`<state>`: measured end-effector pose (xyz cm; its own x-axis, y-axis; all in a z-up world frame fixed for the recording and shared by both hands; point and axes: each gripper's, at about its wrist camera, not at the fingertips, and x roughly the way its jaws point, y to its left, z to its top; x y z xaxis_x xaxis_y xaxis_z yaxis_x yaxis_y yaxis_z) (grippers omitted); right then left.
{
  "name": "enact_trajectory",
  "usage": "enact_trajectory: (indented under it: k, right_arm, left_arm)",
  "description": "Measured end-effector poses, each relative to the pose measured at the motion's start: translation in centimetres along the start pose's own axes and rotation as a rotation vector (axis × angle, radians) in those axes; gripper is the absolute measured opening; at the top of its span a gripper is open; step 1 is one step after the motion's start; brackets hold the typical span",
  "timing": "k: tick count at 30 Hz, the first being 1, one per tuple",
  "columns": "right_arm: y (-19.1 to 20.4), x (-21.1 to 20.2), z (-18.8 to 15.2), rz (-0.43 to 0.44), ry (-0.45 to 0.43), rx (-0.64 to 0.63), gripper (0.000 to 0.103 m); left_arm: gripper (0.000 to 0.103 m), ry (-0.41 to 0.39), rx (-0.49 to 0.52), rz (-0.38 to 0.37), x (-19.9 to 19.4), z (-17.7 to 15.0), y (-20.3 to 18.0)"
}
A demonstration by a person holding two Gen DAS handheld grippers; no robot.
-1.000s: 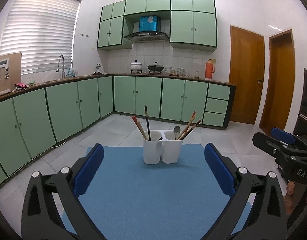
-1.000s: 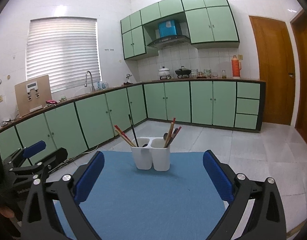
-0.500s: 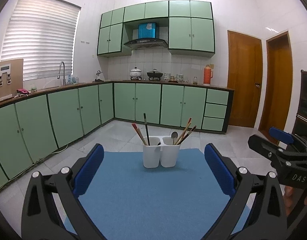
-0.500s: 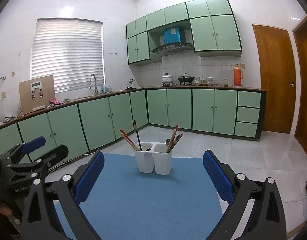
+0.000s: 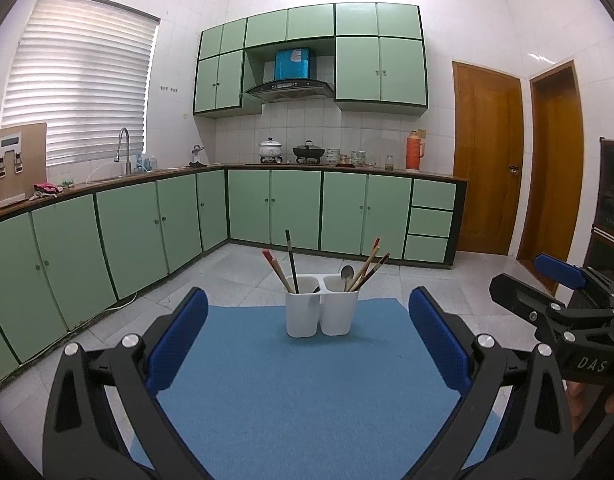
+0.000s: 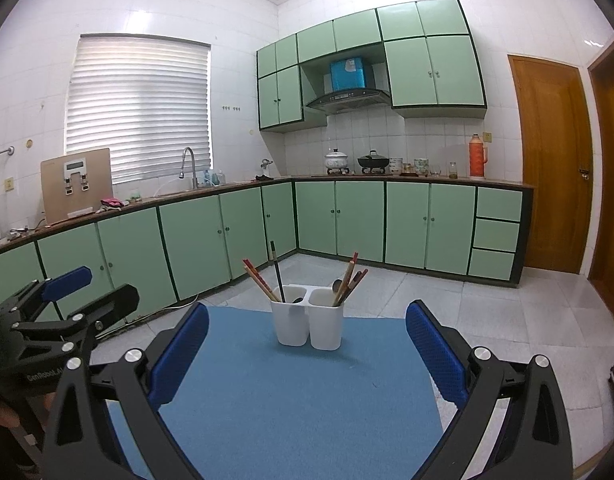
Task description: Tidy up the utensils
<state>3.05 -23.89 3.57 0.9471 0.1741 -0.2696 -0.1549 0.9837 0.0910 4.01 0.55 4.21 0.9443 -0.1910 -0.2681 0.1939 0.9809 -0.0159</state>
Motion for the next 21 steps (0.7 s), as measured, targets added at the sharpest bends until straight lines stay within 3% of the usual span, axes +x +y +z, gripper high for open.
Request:
enact_trajectory:
  k: [21]
  right_arm:
    - [0.50,0.09,-0.03,0.012,0.006,-0.008,0.097]
  left_arm:
    - [0.098,0.001,-0.004,0.000,-0.25,-0.13,0.31]
